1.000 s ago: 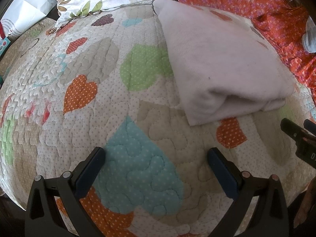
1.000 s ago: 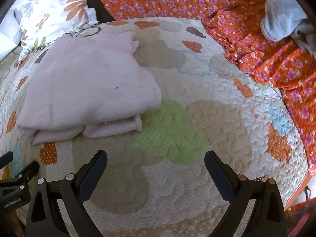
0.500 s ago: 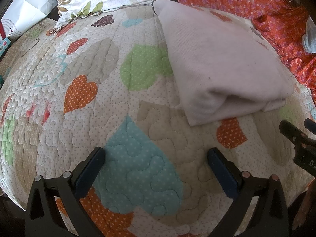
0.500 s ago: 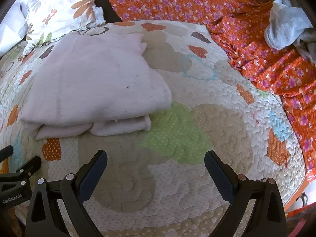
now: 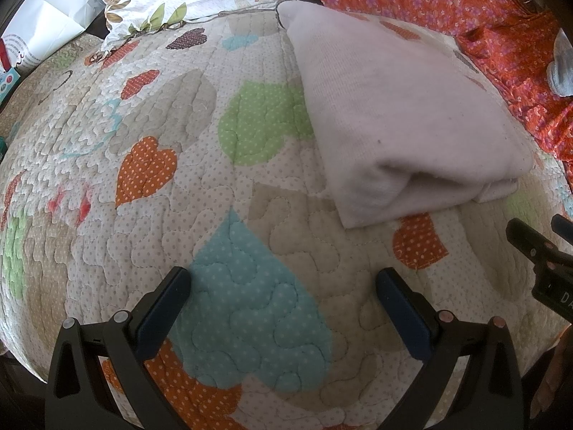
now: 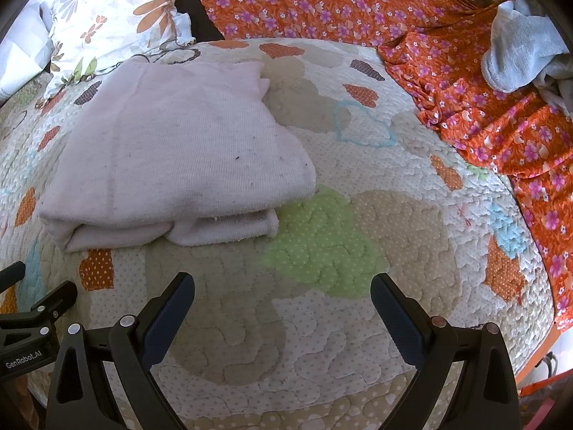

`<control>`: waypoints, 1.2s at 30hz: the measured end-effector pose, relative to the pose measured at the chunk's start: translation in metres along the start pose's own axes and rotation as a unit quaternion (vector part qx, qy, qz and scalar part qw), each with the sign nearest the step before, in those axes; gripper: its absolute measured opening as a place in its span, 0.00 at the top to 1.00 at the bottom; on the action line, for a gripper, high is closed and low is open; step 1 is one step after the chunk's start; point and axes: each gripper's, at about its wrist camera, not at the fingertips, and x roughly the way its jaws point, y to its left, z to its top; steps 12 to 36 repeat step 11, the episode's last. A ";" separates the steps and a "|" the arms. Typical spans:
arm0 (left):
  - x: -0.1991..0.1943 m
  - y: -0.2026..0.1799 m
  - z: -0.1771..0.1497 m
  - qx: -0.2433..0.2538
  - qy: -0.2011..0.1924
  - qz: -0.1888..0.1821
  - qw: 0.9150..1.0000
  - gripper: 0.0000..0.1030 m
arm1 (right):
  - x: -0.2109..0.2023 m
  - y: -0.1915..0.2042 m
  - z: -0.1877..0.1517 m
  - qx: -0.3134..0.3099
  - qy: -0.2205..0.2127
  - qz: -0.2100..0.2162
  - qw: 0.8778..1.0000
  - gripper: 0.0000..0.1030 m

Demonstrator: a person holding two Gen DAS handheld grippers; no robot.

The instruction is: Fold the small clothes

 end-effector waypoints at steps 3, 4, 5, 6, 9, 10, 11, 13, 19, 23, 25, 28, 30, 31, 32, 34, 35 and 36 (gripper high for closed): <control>0.000 0.000 0.000 0.000 -0.001 0.000 1.000 0.00 | 0.000 0.000 0.000 0.001 0.001 0.000 1.000 0.02; 0.000 0.000 0.000 0.001 -0.002 0.000 1.000 0.00 | 0.000 0.000 0.000 0.001 0.000 -0.001 1.000 0.03; -0.001 0.000 0.001 0.001 -0.003 0.000 1.000 0.00 | 0.000 0.000 0.000 0.001 0.001 -0.001 1.000 0.02; -0.001 0.000 0.001 0.001 -0.003 0.000 1.000 0.00 | 0.000 0.000 0.000 0.000 0.001 -0.001 1.000 0.03; -0.002 0.000 0.001 0.000 -0.003 0.000 1.000 0.00 | 0.001 0.002 -0.001 0.000 0.002 0.000 1.000 0.02; -0.002 0.000 0.001 0.000 -0.003 0.001 1.000 0.00 | 0.002 0.002 -0.001 -0.001 0.003 0.000 1.000 0.02; -0.001 0.000 0.001 -0.001 -0.003 0.000 1.000 0.00 | 0.002 0.002 -0.001 -0.002 0.004 -0.001 1.000 0.02; -0.001 0.000 0.001 -0.001 -0.003 0.000 1.000 0.00 | 0.002 0.002 -0.001 -0.002 0.004 -0.001 1.000 0.02; -0.001 0.000 0.001 -0.001 -0.003 0.000 1.000 0.00 | 0.002 0.002 -0.001 -0.002 0.004 -0.001 1.000 0.02; -0.001 0.000 0.001 -0.001 -0.003 0.000 1.000 0.00 | 0.002 0.002 -0.001 -0.002 0.004 -0.001 1.000 0.02; -0.001 0.000 0.001 -0.001 -0.003 0.000 1.000 0.00 | 0.002 0.002 -0.001 -0.002 0.004 -0.001 1.000 0.02; -0.001 0.000 0.001 -0.001 -0.003 0.000 1.000 0.00 | 0.002 0.002 -0.001 -0.002 0.004 -0.001 1.000 0.02; -0.001 0.000 0.001 -0.001 -0.003 0.000 1.000 0.00 | 0.002 0.002 -0.001 -0.002 0.004 -0.001 1.000 0.02; -0.001 0.000 0.001 -0.001 -0.003 0.000 1.000 0.00 | 0.002 0.002 -0.001 -0.002 0.004 -0.001 1.000 0.02; -0.001 0.000 0.001 -0.001 -0.003 0.000 1.000 0.00 | 0.002 0.002 -0.001 -0.002 0.004 -0.001 1.000 0.02; -0.001 0.000 0.001 -0.001 -0.003 0.000 1.000 0.00 | 0.002 0.002 -0.001 -0.002 0.004 -0.001 1.000 0.02; -0.001 0.000 0.001 -0.001 -0.003 0.000 1.000 0.00 | 0.002 0.002 -0.001 -0.002 0.004 -0.001 1.000 0.02; -0.001 0.000 0.001 -0.001 -0.003 0.000 1.000 0.00 | 0.002 0.002 -0.001 -0.002 0.004 -0.001 1.000 0.02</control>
